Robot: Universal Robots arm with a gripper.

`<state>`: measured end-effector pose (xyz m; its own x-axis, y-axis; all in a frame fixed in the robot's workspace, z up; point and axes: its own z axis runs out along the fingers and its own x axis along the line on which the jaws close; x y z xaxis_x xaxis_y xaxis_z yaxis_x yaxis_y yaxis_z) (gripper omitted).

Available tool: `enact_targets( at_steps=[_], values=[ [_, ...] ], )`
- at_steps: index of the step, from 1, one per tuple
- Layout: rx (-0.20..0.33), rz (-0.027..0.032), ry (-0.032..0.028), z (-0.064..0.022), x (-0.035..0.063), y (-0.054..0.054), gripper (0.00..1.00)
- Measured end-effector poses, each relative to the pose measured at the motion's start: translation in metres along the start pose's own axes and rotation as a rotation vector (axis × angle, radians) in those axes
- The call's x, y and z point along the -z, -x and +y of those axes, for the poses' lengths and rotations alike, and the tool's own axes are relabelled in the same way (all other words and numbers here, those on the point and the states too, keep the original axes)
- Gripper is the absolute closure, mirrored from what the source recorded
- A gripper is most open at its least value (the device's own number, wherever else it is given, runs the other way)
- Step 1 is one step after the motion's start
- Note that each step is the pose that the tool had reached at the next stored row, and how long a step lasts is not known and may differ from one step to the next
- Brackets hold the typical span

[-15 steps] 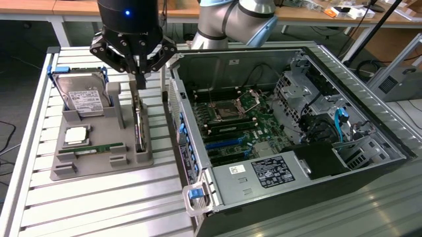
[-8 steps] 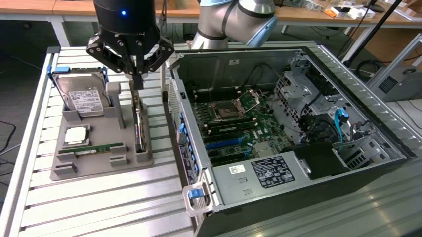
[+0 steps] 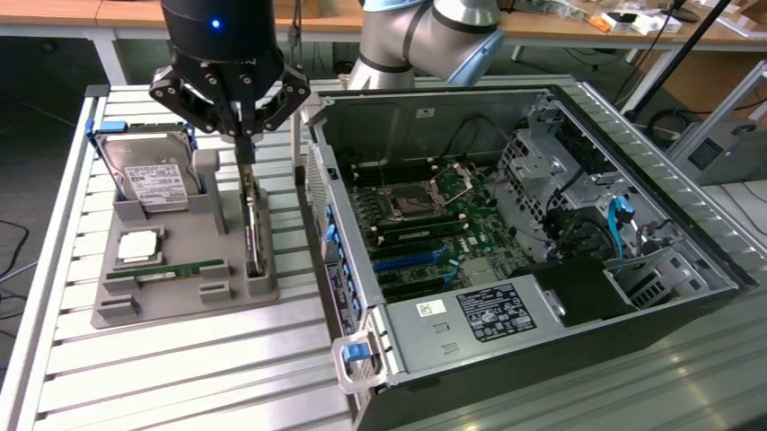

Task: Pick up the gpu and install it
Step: 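Reach for the gpu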

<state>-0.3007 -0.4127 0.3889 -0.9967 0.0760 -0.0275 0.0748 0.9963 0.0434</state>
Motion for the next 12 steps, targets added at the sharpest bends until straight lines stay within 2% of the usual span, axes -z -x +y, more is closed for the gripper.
enact_targets(
  at_steps=[7,12],
  values=[
    [0.0,0.0,0.0,-0.0008,0.0001,-0.0076,0.89],
    [0.0,0.0,0.0,-0.001,0.0001,-0.009,0.89]
  ],
)
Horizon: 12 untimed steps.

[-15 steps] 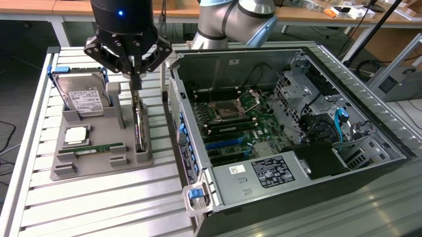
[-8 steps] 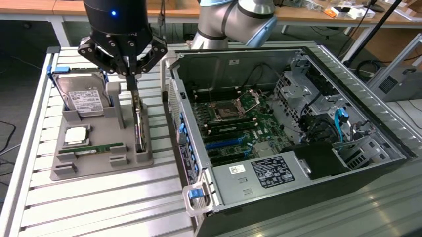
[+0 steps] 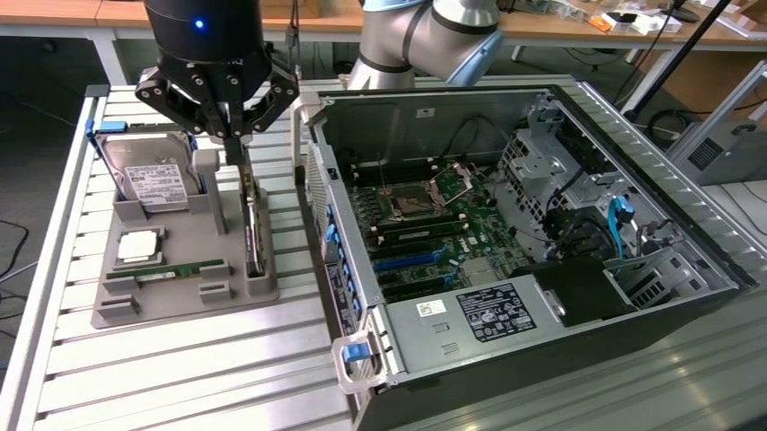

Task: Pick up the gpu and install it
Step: 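Reach for the gpu, then pick up the gpu and move the gpu toward the slot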

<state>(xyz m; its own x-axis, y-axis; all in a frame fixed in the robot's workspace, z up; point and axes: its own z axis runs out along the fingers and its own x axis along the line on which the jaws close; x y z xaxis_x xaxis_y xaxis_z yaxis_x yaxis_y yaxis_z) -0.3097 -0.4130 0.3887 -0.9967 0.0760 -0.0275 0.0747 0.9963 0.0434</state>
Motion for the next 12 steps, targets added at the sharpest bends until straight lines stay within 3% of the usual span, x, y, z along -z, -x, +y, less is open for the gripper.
enact_targets(
  at_steps=[10,12],
  values=[
    [0.0,0.0,0.0,0.0,0.0,0.0,0.89],
    [0.0,0.0,0.0,0.0,0.0,0.0,0.83]
  ],
)
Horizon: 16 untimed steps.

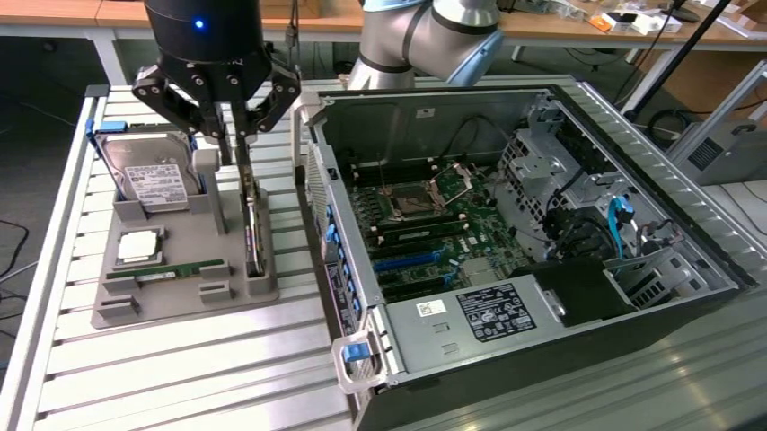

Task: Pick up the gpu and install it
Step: 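Pick up the gpu and move the gpu toward the slot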

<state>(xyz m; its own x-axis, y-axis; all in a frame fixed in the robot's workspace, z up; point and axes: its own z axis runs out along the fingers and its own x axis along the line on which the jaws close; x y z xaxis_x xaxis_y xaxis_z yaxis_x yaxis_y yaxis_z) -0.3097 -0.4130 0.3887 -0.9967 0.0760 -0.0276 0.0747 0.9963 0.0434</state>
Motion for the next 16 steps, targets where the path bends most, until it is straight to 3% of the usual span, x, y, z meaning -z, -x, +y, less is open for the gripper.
enact_targets(
  at_steps=[3,5,6,16],
  values=[
    [0.0,0.0,0.0,0.0,0.0,0.0,0.64],
    [0.0,0.0,0.0,0.0,0.0,0.0,0.64],
    [0.0,0.0,0.0,0.0,0.0,0.0,0.58],
    [0.0,0.0001,-0.0001,0.0,-0.0004,0.0,0.58]
  ],
)
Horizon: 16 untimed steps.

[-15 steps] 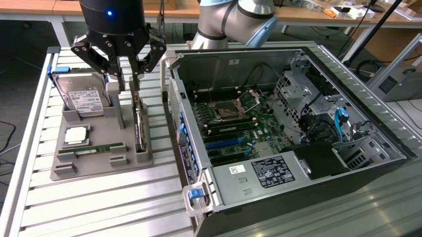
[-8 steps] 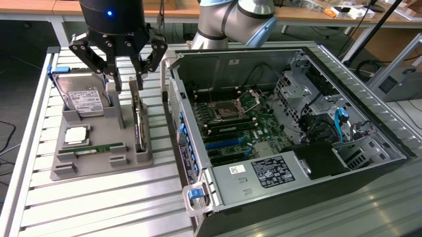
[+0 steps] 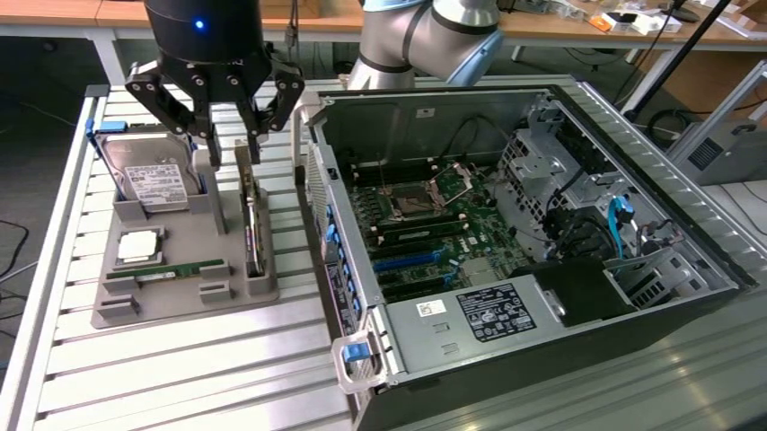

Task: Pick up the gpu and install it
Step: 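Pick up the gpu and move the gpu toward the slot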

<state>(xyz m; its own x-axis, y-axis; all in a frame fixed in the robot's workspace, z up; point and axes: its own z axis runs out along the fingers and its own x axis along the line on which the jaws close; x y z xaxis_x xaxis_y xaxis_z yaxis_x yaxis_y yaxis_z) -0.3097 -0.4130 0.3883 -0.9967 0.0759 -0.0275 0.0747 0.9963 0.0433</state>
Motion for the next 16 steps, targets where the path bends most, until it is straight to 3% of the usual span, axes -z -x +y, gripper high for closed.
enact_targets(
  at_steps=[16],
  values=[
    [0.0,-0.0001,0.0001,-0.0004,-0.0091,-0.0003,0.58]
  ],
)
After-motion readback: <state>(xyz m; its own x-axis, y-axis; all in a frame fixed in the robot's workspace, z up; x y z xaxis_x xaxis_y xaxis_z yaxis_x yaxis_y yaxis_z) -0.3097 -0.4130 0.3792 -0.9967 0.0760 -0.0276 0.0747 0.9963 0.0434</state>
